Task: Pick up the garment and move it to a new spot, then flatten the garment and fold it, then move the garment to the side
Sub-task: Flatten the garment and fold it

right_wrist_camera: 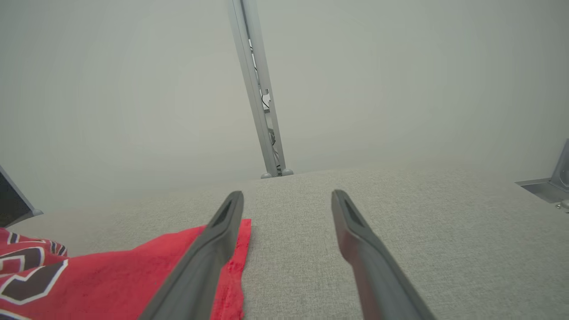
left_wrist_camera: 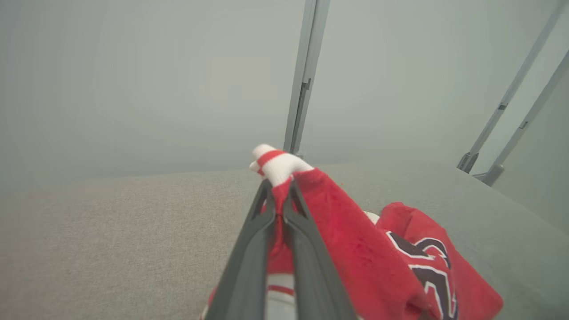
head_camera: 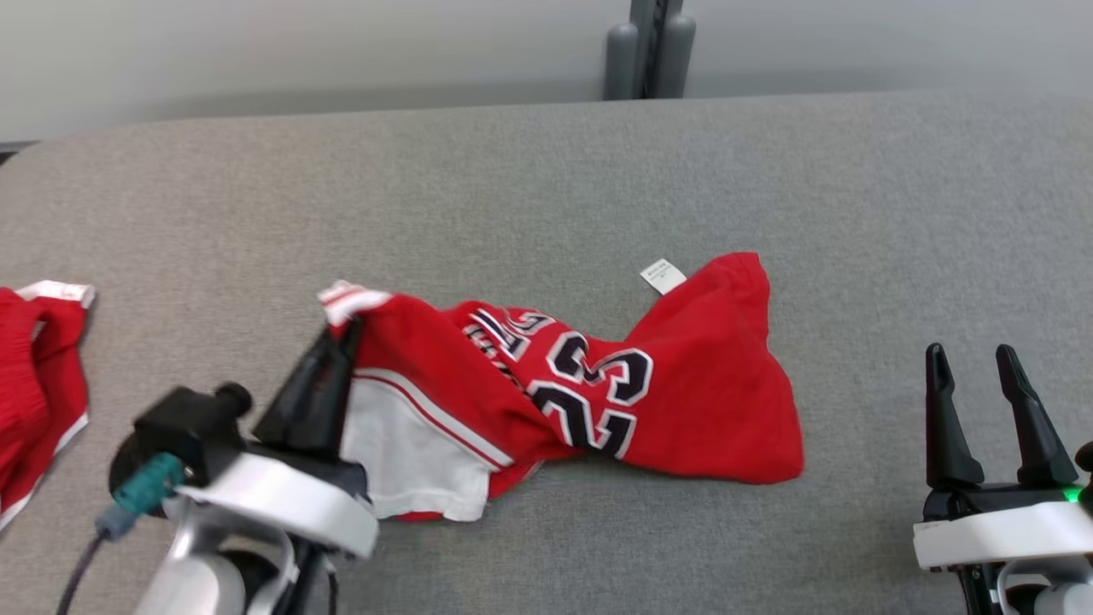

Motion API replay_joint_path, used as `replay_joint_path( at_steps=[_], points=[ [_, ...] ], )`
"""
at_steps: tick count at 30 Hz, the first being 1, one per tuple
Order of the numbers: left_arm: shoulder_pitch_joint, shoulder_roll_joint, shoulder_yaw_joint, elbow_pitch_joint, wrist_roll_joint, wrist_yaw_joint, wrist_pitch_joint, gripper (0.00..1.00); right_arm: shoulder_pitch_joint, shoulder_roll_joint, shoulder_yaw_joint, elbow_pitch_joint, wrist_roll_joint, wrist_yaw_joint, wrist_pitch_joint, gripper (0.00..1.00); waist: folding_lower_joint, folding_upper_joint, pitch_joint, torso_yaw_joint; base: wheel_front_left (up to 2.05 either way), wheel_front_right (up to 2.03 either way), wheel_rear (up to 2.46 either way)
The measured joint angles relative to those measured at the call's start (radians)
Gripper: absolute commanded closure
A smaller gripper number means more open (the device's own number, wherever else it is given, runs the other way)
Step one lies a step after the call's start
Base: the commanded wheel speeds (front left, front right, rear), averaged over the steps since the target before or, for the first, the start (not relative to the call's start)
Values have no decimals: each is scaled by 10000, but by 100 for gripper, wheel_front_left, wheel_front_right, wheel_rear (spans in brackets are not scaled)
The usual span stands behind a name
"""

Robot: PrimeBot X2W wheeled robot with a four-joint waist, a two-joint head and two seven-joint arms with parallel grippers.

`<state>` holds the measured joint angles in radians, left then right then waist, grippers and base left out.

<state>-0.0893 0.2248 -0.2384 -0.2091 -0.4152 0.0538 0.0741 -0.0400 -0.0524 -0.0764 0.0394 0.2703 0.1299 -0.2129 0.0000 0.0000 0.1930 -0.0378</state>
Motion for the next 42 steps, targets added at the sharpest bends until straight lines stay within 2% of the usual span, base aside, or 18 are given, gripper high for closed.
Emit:
replay_joint_path(
  at_steps=[2, 7, 13, 14, 15, 16, 19, 24, 27, 33, 42],
  points=[
    [-219, -31, 130, 443, -81, -21, -186, 100, -24, -2, -15, -19, -2, 0, 2, 0, 0, 0, 92, -44, 0, 0, 0],
    [-1474, -247, 548, 2861, -330, -234, -1112, 100, -309, -46, 50, -56, -12, 0, 15, 0, 0, 0, 589, -268, 0, 0, 0],
    [-2825, -485, 606, 5536, -428, -545, -1845, 100, -550, -176, 67, 17, 44, 0, 4, 0, 0, 0, 1023, -530, 0, 0, 0],
    [-2981, -502, 593, 5940, -445, -591, -1952, 85, -557, -192, 63, 38, 46, 0, 0, 0, 0, 0, 1057, -557, 0, 0, 0],
    [-3121, -518, 579, 6287, -445, -623, -2034, 9, -557, -199, 75, 63, 46, 0, -2, 0, 0, 0, 1078, -577, 0, 0, 0],
    [-3254, -502, 523, 6615, -395, -629, -2086, 0, -560, -201, 111, 65, 46, 0, -2, 0, 0, 0, 1085, -590, 0, 0, 0],
    [-3471, -539, 433, 7250, -190, -656, -2587, 0, -573, -247, 174, 75, 36, 0, -17, 0, 0, 0, 1032, -591, 0, 0, 0],
    [-3310, -548, 550, 7173, 209, -284, -3254, 0, -557, -351, 282, 75, 10, 2, 13, 0, 0, 0, 786, -510, 0, 0, 0],
    [-2786, -596, 777, 6433, 485, 36, -3348, 0, -486, -441, 336, 46, -75, 0, 98, 0, 0, 0, 606, -392, 0, 0, 0],
    [-1337, -725, 1375, 3885, 1206, 531, -3375, 0, -306, -581, 539, 13, -92, 0, 278, 0, 0, 0, 210, -94, 0, 0, 0],
    [635, -460, 1289, 2481, 1588, 809, -3033, 0, 258, -646, 715, 82, -286, 2, 504, 0, 0, 0, -495, 302, 0, 0, 0]
  ],
)
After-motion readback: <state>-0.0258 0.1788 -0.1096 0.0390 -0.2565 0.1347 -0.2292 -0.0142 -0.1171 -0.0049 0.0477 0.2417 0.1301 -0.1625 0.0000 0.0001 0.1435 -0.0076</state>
